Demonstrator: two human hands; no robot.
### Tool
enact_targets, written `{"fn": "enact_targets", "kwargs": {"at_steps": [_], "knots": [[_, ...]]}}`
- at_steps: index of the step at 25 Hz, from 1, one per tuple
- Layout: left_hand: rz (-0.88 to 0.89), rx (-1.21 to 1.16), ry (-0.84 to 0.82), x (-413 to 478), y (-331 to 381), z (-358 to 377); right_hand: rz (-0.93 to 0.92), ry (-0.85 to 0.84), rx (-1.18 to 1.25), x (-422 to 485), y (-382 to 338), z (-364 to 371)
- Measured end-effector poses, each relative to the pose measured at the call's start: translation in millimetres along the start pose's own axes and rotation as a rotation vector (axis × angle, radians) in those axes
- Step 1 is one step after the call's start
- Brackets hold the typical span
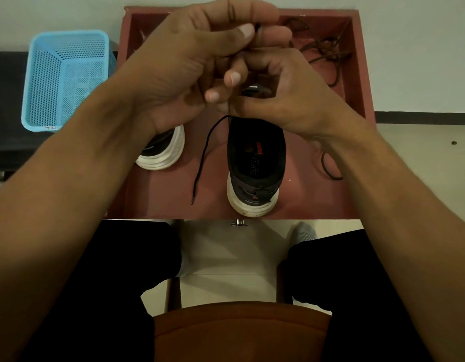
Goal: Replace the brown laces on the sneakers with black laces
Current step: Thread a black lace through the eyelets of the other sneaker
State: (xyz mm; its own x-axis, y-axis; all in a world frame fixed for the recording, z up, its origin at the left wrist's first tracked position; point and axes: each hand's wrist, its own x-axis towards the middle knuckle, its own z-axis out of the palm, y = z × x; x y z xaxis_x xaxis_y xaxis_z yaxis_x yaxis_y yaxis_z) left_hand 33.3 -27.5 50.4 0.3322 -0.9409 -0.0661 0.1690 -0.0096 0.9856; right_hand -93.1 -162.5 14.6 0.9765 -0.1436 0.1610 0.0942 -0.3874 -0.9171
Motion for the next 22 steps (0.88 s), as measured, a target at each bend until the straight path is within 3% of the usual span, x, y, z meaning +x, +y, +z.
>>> {"fn": "enact_targets", "kwargs": {"at_steps": [6, 10, 15, 19, 22], "knots": [[-0.062, -0.121, 0.032, 0, -4, 2, 0.075, 0.092, 0.035, -3, 6, -15], [-0.050, -0.024, 0.127, 3, -9, -4, 0.147, 0.103, 0.082, -9, 5, -26], [0.004, 0.496, 0.278, 3, -19, -15, 0.248, 0.227, 0.076, -13, 7, -40], [0.187, 1.127, 0.239, 6, -20, -10, 0.265, 0.133, -0.152, -13, 10, -38], [0.269, 1.215, 0.173, 11, -20, -5, 0.260, 0.061, -0.195, -13, 9, -38]]}}
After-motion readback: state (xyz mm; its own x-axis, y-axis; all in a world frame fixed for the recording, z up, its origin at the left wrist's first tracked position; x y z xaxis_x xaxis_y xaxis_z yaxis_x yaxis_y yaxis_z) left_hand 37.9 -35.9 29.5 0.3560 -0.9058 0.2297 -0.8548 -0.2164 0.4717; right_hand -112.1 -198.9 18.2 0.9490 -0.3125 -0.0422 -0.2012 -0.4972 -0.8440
